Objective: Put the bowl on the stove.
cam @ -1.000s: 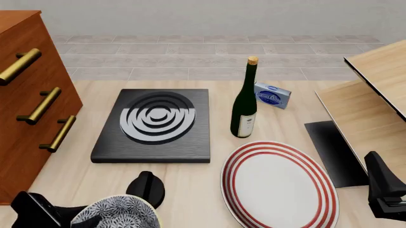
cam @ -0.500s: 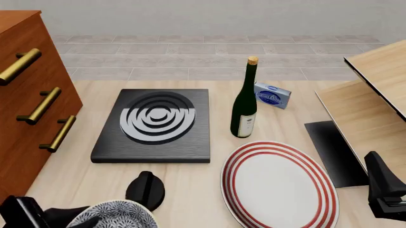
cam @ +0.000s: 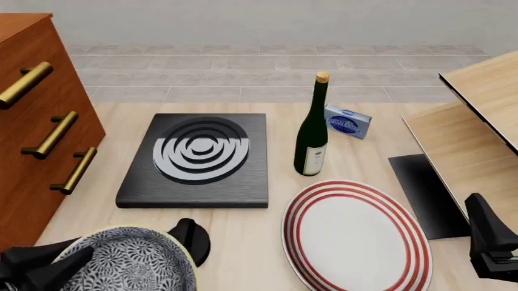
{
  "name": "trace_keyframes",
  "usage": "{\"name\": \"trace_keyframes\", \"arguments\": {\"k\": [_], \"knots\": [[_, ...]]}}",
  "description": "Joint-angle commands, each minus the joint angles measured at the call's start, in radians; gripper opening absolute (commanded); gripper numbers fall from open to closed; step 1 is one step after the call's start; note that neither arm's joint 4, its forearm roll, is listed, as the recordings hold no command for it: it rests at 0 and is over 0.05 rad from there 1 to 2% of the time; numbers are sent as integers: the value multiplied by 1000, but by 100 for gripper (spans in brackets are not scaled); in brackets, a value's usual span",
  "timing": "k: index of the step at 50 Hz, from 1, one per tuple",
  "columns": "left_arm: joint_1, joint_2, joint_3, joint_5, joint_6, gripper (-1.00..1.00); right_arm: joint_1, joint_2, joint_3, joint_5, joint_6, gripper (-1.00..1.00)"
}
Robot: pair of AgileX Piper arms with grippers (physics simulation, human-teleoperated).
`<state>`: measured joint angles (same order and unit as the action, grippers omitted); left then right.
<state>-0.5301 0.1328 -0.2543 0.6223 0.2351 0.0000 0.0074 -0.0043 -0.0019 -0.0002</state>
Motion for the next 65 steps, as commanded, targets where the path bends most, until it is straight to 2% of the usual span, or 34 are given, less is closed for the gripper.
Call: {"name": "trace_keyframes", "arguments": {"k": [1,3,6,12,13,15,16,18,28,29,30,33,34,35,36,38,42,44,46,52,54,56,57,58,59,60,62,63,65], "knots": [[36,25,-77,-60,-65,-100,0,0,0,0,0,100],[22,46,-92,-71,-78,-100,0,0,0,0,0,100],[46,61,-130,-85,-97,-100,0,0,0,0,0,100],[38,100,-198,-113,-198,-100,0,0,0,0,0,100],[47,109,-207,-122,-240,-100,0,0,0,0,0,100],[35,118,-206,-128,-247,-100,0,0,0,0,0,100],[45,131,-217,-155,-304,-100,0,0,0,0,0,100],[44,133,-216,-163,-302,-100,0,0,0,0,0,100],[67,187,-214,-263,-446,-100,0,0,0,0,0,100],[62,199,-215,-274,-440,-100,0,0,0,0,0,100],[97,203,-219,-293,-484,-100,0,0,0,0,0,100],[72,207,-226,-305,-499,-100,0,0,0,0,0,100],[100,222,-220,-321,-581,-100,0,0,0,0,0,100],[100,246,-216,-328,-606,-100,0,0,0,0,0,100],[122,235,-225,-345,-569,-100,0,0,0,0,0,100],[117,263,-222,-383,-585,-100,0,0,0,0,0,100],[188,352,-212,-471,-631,-100,0,0,0,0,0,100],[191,410,-211,-495,-663,-100,0,0,0,0,0,100],[191,427,-221,-509,-650,-100,0,0,0,0,0,100],[219,580,-261,-560,-686,-100,0,0,0,0,0,100],[260,623,-275,-580,-689,-100,0,0,0,0,0,100],[261,656,-289,-602,-690,-100,0,0,0,0,0,100],[282,693,-297,-614,-713,-100,0,0,0,0,0,100],[326,703,-315,-605,-667,-100,0,0,0,0,0,100],[326,703,-316,-605,-667,-100,0,0,0,0,0,100],[325,750,-317,-638,-698,-100,0,0,0,0,0,100],[316,791,-325,-667,-690,-100,0,0,0,0,0,100],[342,828,-332,-686,-707,-100,0,0,0,0,0,100],[345,849,-343,-697,-687,-100,0,0,0,0,0,100]]}}
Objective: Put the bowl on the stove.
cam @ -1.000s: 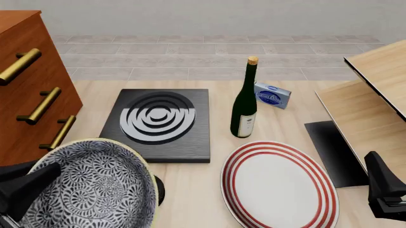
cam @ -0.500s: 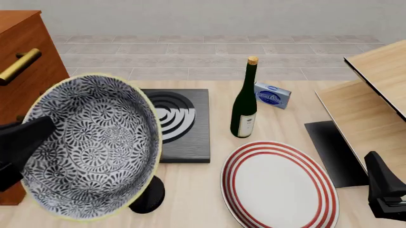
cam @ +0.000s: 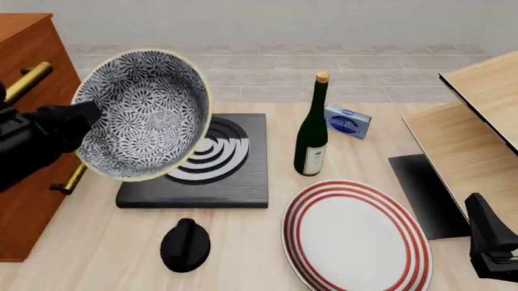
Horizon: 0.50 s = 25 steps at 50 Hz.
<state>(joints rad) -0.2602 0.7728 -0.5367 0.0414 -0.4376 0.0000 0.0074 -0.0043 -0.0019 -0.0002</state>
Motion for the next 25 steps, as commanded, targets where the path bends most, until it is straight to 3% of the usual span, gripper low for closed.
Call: {"name": "trace_keyframes", "arguments": {"k": [1,10,15,25], "knots": [[91,233,-63,-127,-34,-100,0,0,0,0,0,100],[110,346,-128,-110,-94,-100,0,0,0,0,0,100],[92,366,-138,-111,-41,-100,0,0,0,0,0,100],[58,421,-156,-134,-18,-100,0,0,0,0,0,100]]}}
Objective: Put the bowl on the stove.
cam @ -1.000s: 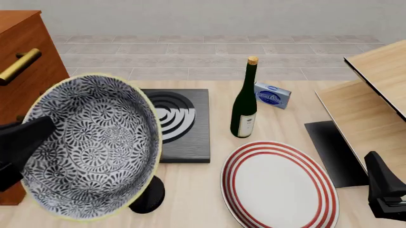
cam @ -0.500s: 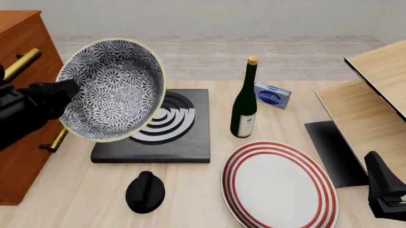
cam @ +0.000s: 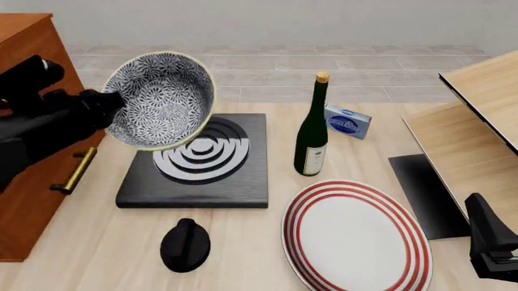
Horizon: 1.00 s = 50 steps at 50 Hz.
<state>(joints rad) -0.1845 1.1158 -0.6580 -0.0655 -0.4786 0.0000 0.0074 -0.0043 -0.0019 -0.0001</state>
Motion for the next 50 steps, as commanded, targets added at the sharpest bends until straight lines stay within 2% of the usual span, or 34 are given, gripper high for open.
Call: {"name": "trace_keyframes", "arguments": {"k": [1,8,20,31,33,50], "knots": [[-18,78,-34,-27,23,-100,0,0,0,0,0,100],[-27,147,-61,-41,18,-100,0,0,0,0,0,100],[14,289,-132,-74,5,-100,0,0,0,0,0,100],[15,320,-178,-39,2,-100,0,0,0,0,0,100],[20,332,-187,-33,29,-100,0,0,0,0,0,100],[-14,362,-226,-12,56,-100,0,0,0,0,0,100]]}}
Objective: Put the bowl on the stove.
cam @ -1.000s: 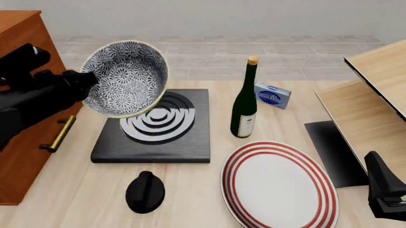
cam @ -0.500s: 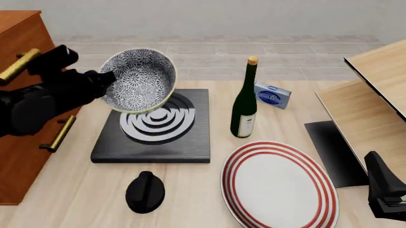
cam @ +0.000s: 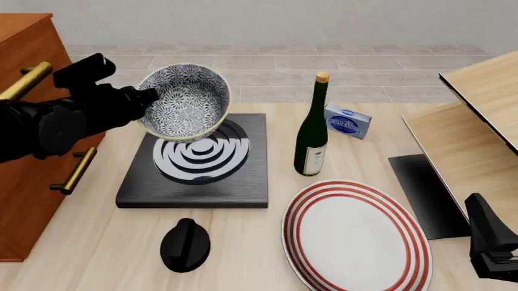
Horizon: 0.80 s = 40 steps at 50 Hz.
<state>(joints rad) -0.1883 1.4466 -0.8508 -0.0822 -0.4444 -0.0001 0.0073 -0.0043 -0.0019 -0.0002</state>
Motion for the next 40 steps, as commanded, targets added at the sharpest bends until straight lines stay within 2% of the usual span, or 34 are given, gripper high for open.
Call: {"name": "trace_keyframes", "arguments": {"k": [1,10,13,32,40], "knots": [[-10,31,-33,4,22,-100,0,0,0,0,0,100],[5,101,-67,-12,43,-100,0,0,0,0,0,100],[-6,115,-69,-19,29,-100,0,0,0,0,0,100],[-18,135,-80,-22,27,-100,0,0,0,0,0,100],[-51,161,-78,-42,31,-100,0,0,0,0,0,100]]}}
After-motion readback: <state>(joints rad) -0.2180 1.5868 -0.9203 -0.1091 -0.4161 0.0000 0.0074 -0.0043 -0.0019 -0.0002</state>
